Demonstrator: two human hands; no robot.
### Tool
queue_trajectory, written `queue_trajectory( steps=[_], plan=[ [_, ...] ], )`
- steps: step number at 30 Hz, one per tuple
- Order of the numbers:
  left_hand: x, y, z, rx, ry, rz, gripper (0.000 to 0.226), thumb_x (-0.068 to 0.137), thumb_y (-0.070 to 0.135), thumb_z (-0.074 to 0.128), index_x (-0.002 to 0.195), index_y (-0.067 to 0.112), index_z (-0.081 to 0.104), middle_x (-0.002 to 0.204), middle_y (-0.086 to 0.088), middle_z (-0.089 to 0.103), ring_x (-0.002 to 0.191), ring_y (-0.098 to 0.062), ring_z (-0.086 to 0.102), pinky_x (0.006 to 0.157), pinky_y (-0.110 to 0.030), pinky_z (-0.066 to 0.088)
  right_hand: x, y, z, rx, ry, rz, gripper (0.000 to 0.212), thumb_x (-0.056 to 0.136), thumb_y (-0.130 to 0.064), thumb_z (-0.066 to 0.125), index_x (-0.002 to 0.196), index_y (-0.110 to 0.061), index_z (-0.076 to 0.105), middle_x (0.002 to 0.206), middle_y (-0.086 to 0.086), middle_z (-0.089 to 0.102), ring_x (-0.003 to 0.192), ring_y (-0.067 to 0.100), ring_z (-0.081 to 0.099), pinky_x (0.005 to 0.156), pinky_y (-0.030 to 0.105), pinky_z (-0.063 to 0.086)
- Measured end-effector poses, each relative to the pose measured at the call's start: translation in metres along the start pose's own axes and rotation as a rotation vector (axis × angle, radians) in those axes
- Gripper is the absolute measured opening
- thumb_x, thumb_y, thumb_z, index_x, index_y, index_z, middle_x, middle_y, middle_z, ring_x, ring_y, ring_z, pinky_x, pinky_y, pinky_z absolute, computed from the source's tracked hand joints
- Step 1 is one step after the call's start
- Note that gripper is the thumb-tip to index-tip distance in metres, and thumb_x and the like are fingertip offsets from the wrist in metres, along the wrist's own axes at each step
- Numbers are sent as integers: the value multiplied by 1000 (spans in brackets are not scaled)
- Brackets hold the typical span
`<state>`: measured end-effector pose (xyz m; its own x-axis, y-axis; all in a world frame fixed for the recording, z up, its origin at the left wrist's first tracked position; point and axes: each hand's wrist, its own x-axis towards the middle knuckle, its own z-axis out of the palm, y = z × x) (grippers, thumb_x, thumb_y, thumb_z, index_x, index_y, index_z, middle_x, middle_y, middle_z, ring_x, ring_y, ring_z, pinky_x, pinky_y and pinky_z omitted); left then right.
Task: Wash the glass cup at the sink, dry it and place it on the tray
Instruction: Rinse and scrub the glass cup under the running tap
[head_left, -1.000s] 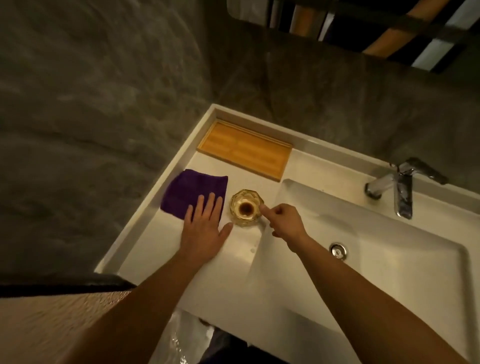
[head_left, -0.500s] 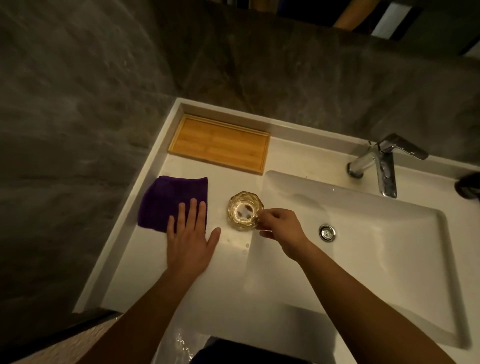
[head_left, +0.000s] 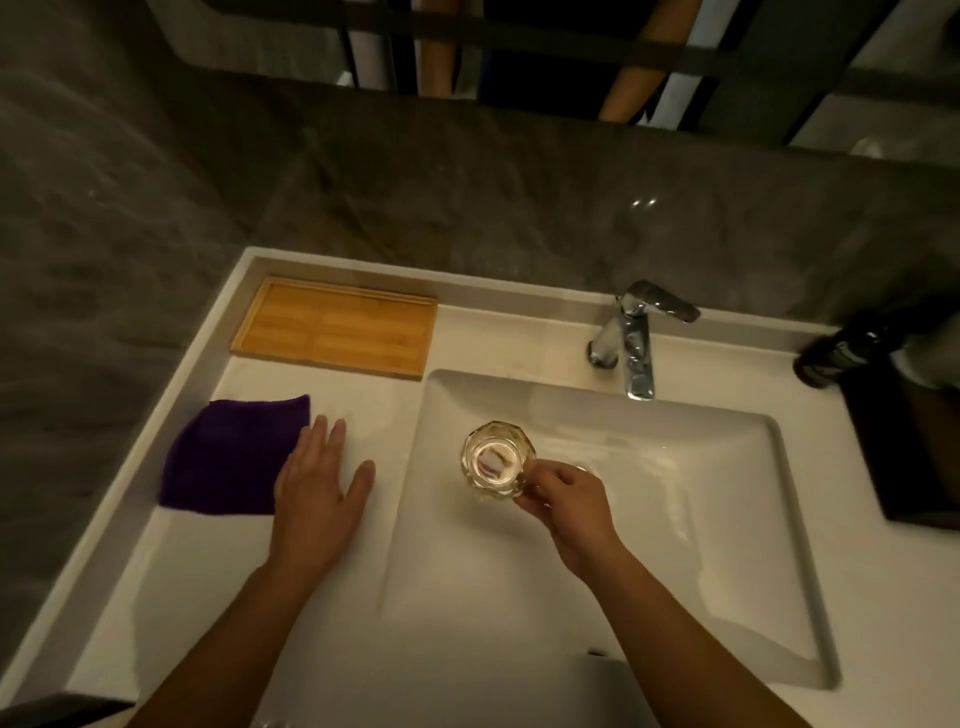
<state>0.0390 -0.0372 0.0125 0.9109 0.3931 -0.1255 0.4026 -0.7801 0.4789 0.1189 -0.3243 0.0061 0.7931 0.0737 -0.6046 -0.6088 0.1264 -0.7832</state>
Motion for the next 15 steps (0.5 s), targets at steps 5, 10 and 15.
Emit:
queue_trajectory(
  steps=[5, 10, 15],
  plan=[
    [14, 103, 20, -209, -45, 43, 67, 101, 46, 52, 158, 16, 33, 165, -6, 35, 152, -24, 31, 121, -33, 22, 5, -21, -77, 35, 79, -18, 16, 90, -6, 75, 97, 8, 78, 106, 36, 74, 89, 32, 74, 83, 39, 66],
    [31, 216, 39, -339, -28, 163, 60, 97, 46, 61, 150, 19, 48, 154, -5, 51, 140, -24, 48, 114, -39, 40, 15, -43, -132, 58, 112, -15, 15, 92, -5, 74, 97, 8, 77, 90, 26, 72, 80, 26, 73, 76, 35, 66],
    [66, 311, 49, -314, -39, 325, 68, 94, 52, 63, 151, 19, 45, 157, -6, 47, 143, -25, 45, 115, -38, 37, 29, -60, -153, 81, 136, -38, 15, 90, -5, 75, 95, 9, 77, 88, 25, 72, 84, 29, 71, 90, 48, 65]
  ],
)
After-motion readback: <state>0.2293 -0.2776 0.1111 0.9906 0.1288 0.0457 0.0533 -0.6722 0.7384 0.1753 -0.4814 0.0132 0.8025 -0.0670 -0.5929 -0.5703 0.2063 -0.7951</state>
